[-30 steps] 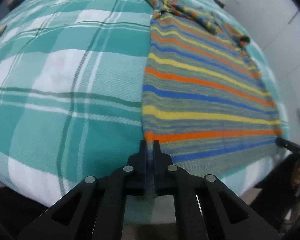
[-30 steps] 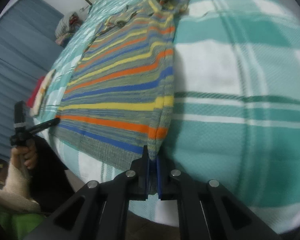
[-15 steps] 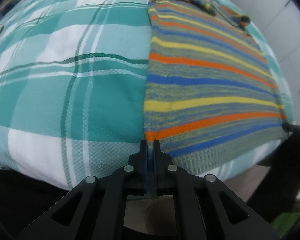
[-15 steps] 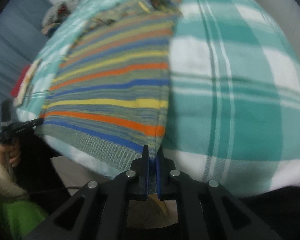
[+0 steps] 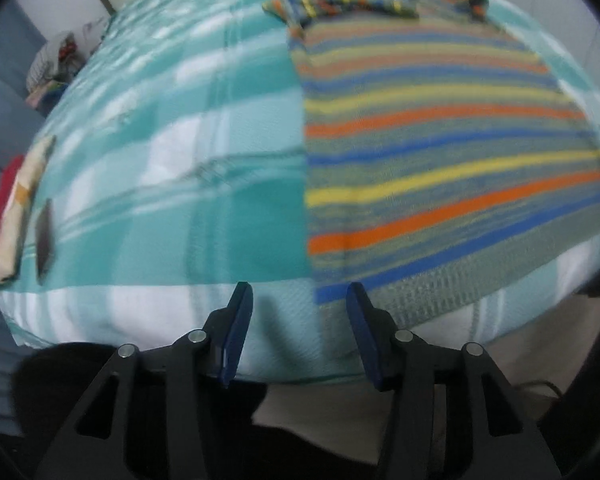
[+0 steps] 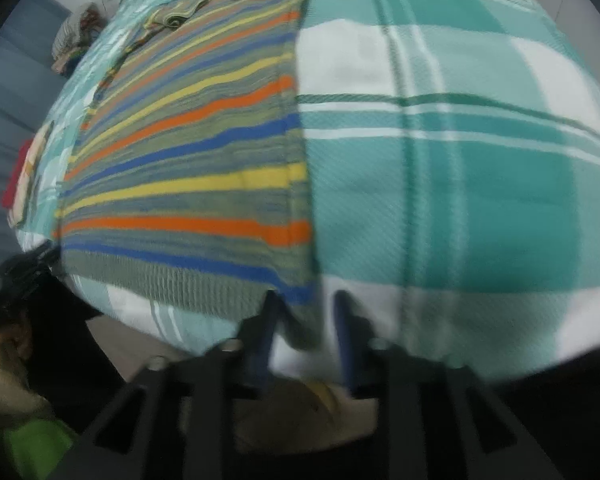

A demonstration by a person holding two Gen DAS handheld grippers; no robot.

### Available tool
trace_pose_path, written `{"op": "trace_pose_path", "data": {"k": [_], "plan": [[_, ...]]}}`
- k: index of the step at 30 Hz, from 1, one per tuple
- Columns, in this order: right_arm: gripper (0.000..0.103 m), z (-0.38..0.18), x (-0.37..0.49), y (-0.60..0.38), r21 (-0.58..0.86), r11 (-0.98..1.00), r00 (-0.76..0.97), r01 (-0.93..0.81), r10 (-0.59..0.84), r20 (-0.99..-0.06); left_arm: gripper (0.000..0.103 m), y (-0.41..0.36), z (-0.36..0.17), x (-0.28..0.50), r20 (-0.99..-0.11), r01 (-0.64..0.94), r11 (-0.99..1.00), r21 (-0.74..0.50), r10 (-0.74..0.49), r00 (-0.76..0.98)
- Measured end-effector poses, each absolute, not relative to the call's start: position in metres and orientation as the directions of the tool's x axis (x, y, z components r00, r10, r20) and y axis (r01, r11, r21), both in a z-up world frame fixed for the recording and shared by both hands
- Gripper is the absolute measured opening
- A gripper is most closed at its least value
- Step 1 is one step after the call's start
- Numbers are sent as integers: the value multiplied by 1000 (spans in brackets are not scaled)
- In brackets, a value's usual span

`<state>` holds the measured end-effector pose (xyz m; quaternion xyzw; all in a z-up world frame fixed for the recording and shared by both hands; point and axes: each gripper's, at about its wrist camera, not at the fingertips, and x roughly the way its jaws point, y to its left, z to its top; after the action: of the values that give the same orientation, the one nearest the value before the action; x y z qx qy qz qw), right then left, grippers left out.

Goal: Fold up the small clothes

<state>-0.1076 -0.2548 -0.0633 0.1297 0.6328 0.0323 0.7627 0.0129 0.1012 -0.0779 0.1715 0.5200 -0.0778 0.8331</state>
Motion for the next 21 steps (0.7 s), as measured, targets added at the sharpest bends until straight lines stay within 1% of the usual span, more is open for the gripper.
{"op": "trace_pose_path", "data": {"k": [2,4,5,6,8,10,12,13,15,17,18,19,21], "plan": [[40,-43,-113,-260,171,982,217,85,150,-965,59,110,-52,13,-864,293,935,199,27,502],[40,-14,-111,-268,89,994,267,58,71,-961,77,111,-11,24,-811,277,944,181,-16,585],[40,4,-106,-271,47,998,311,38,33,-950,80,108,-2,26,-795,280,945,168,-38,606],[43,19,-100,-271,11,1000,351,18,4,-936,87,102,9,33,-771,293,945,144,-78,631],[49,54,-77,-267,-77,996,456,-38,-52,-888,91,82,22,51,-731,317,944,92,-152,666],[49,74,-52,-255,-131,987,538,-96,-59,-841,97,57,16,67,-686,360,933,16,-252,683],[49,82,-10,-236,-149,972,602,-183,-9,-798,97,39,1,74,-656,382,924,-32,-308,690],[49,81,4,-229,-139,968,606,-211,18,-795,97,29,-15,82,-645,385,921,-56,-328,691],[49,66,53,-207,-90,948,601,-306,119,-790,97,14,-49,94,-642,381,923,-56,-326,694],[49,47,94,-189,-76,926,568,-371,161,-807,96,8,-72,97,-671,370,929,-21,-287,684],[49,37,111,-182,-88,918,554,-387,155,-818,96,5,-86,101,-707,363,932,3,-255,660],[48,25,130,-174,-105,912,541,-397,140,-829,96,4,-90,102,-723,362,932,9,-244,646],[46,1,167,-161,-119,907,521,-403,121,-845,96,5,-94,102,-733,364,931,11,-240,636]]}}
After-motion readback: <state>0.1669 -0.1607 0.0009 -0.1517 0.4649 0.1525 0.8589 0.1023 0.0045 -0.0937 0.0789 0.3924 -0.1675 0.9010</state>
